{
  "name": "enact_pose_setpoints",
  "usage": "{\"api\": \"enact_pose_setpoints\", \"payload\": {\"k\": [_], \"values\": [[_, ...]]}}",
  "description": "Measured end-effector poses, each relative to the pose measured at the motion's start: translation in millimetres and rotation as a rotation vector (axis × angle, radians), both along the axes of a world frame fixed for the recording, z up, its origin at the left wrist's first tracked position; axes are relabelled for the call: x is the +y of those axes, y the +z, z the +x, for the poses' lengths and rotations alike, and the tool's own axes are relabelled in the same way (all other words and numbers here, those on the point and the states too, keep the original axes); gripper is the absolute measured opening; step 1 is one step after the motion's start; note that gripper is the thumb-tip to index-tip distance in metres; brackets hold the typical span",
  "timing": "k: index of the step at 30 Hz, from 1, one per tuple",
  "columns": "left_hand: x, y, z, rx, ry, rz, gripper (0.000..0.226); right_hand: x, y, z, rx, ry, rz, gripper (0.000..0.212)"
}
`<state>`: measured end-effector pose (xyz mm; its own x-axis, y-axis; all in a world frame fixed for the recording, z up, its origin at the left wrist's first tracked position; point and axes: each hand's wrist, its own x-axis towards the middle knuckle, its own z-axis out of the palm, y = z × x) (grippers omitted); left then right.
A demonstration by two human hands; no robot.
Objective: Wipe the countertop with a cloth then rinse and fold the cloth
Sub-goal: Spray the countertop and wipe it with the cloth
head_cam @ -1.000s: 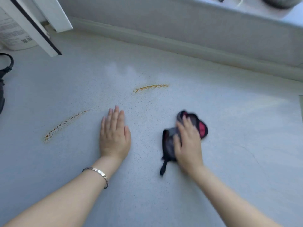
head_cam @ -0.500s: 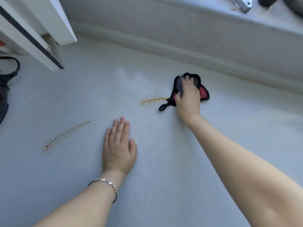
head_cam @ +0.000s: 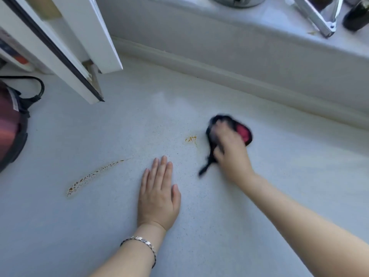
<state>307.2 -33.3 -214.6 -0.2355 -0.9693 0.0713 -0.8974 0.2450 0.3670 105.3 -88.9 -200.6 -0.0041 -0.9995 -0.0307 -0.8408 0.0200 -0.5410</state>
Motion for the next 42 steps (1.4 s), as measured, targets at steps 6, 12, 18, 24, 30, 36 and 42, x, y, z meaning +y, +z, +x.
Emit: {"api": "enact_pose_setpoints", "payload": {"k": [6, 12, 18, 24, 30, 36, 42], "values": [[-0.5, 1.1, -0.3, 0.005, 0.005, 0.011, 0.053, -5.6, 15.3, -60.2, 0.05, 0.049, 0.035, 0.047], [0.0, 1.2, 0.1, 0.009, 0.006, 0.01, 0.053, -67.3, 6.1, 26.4, 0.037, -0.154, -0.03, 0.051], [0.5, 2.2, -0.1, 0.009, 0.008, 0.004, 0.053, -50.4, 4.6, 16.4, 0.073, 0.495, -0.06, 0.048], [-0.9, 1.5, -0.3, 0.016, 0.005, -0.011, 0.053, -43.7, 16.2, -68.9, 0.021, -0.302, 0.039, 0.048], [-0.4, 0.9, 0.4, 0.033, 0.009, -0.011, 0.052, -12.5, -0.9, 29.3, -0.018, 0.046, -0.035, 0.051], [-0.5, 3.7, -0.9, 0.009, 0.012, -0.012, 0.053, 33.0, 9.5, -88.5, 0.083, 0.319, 0.021, 0.049], [1.8, 4.1, -3.9, 0.021, 0.014, 0.062, 0.054, 16.9, 16.4, -40.5, -0.026, -0.495, 0.077, 0.053]]}}
